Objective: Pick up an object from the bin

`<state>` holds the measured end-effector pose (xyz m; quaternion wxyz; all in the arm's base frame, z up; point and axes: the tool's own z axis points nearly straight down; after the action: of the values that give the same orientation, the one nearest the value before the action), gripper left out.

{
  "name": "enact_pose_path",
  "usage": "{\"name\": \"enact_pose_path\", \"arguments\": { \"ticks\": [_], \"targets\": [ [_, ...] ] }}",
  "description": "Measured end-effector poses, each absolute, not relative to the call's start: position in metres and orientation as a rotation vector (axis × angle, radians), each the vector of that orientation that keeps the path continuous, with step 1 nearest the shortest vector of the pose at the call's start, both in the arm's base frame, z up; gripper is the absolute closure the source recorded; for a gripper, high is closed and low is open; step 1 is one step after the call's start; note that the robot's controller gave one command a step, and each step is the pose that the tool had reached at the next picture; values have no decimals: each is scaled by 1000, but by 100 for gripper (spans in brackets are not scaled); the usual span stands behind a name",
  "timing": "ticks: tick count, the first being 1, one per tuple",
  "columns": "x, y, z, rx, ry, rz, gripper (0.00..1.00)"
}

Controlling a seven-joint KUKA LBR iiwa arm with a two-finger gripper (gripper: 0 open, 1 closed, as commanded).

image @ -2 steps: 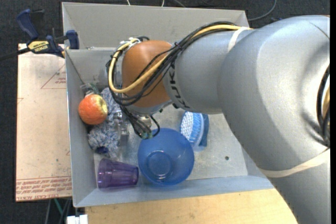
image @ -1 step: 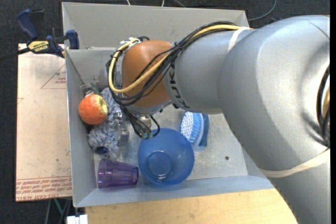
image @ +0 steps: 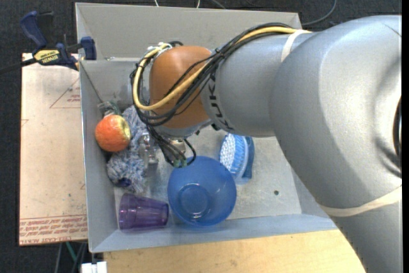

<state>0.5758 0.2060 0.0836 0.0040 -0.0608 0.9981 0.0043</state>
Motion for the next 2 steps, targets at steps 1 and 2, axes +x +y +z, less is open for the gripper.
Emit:
{"name": "enact_pose_path", "arguments": {
  "ticks": [1,2],
  "targets": [
    [575,206,102,-189,3129,14,100],
    [575,206,125,-188,3129,14,100]
  ]
}}
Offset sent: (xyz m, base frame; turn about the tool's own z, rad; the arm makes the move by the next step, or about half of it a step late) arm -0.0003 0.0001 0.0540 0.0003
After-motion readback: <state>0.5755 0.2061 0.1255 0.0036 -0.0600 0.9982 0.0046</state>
